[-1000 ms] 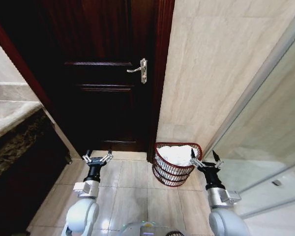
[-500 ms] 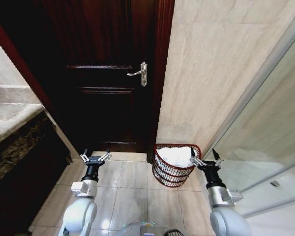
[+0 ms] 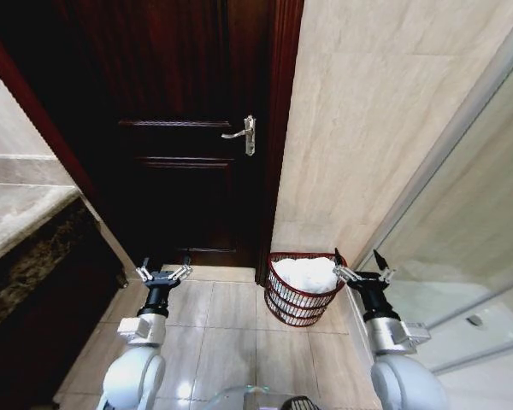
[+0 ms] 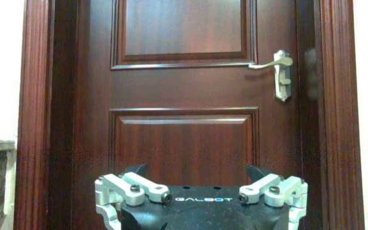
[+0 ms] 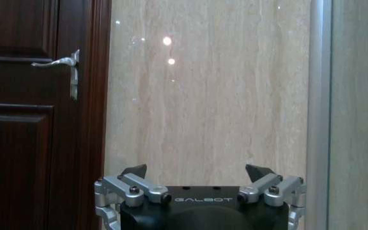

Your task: Discard the used towel into the hamper.

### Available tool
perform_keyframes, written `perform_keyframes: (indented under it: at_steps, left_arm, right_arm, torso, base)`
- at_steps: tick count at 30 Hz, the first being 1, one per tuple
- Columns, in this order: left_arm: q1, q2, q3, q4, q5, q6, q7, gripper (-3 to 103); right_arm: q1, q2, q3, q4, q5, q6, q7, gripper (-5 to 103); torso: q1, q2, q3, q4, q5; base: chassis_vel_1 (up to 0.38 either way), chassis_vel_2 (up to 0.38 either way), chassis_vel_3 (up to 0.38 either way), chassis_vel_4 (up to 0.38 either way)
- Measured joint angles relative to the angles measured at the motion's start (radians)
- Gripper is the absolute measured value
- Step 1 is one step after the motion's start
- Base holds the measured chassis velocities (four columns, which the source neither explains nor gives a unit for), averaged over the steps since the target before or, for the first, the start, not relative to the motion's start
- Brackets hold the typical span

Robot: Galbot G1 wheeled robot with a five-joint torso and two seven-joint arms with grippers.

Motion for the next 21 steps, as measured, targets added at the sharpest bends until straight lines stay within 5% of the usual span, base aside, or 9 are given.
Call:
perform_keyframes:
  at_steps: [21]
  left_arm:
    - [-0.005, 0.016, -0.011, -0.046, -0.021, 0.017, -0.006, 100]
  right_arm:
    - [-0.003, -0.023, 0.013, 0.027, 0.023, -0.038, 0.025, 100]
  torso:
    - [0.038, 0.090, 0.052, 0.0001, 0.0000]
  base:
    - [0.000, 0.000, 0.000, 0.000]
